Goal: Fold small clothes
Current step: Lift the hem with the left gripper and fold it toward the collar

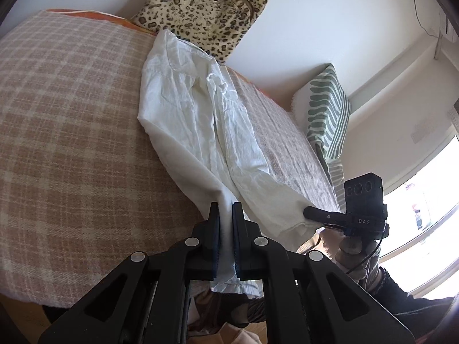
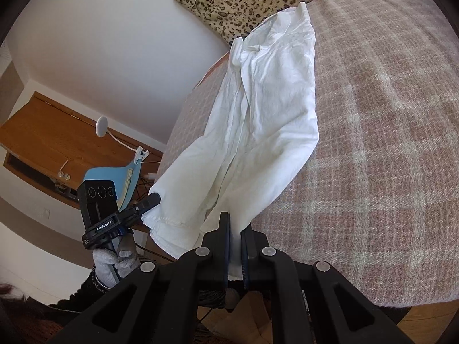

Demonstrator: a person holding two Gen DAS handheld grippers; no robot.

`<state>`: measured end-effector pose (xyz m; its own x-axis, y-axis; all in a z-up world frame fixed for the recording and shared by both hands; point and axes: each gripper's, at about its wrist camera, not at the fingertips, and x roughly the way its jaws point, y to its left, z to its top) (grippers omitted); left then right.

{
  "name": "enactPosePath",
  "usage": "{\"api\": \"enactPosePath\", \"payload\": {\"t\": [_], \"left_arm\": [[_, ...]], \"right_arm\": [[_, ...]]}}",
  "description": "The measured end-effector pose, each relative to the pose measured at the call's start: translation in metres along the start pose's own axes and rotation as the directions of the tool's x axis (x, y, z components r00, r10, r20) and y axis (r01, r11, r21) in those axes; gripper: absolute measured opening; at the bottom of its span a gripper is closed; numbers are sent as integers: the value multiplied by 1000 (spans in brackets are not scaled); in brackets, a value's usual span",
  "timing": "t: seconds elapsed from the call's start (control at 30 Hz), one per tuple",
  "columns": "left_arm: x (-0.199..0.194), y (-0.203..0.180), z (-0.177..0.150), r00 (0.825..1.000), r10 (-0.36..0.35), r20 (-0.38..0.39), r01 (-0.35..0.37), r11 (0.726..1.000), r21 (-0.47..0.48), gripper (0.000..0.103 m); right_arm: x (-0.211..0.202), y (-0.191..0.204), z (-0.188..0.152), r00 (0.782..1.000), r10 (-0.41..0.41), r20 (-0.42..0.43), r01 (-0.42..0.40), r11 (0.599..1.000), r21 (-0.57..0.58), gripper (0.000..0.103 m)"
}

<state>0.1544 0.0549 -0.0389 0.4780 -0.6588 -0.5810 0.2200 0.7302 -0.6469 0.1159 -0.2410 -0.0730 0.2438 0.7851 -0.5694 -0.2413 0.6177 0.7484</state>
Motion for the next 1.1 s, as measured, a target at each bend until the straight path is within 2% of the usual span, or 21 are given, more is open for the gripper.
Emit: {"api": "enactPosePath", "payload": {"t": [0.17, 0.33, 0.57, 0.8, 0.97, 1.1], "left_arm": [[3, -5, 28, 999, -5, 42, 5, 1000, 6, 6], [14, -1, 53, 996, 40, 85, -42, 999, 20, 6], [41, 20, 77, 994, 89, 70, -89, 996, -5, 6], [63, 43, 95, 992, 120, 49, -118, 991, -56, 6], [78, 58, 106, 991, 131, 35, -127, 986, -105, 6], [86, 57, 113, 985, 170, 34, -166, 982, -87, 10]], "right_arm": [[-5, 4, 26, 999, 13, 52, -14, 1000, 11, 5], [1, 9, 59, 996, -24, 86, 24, 1000, -6, 5], [17, 4, 95, 992, -90, 90, 91, 996, -12, 5], [34, -21, 123, 989, -116, 86, 110, 991, 79, 5], [51, -35, 135, 986, -154, 62, 146, 982, 122, 5], [58, -40, 141, 985, -167, 48, 160, 979, 126, 5]]}}
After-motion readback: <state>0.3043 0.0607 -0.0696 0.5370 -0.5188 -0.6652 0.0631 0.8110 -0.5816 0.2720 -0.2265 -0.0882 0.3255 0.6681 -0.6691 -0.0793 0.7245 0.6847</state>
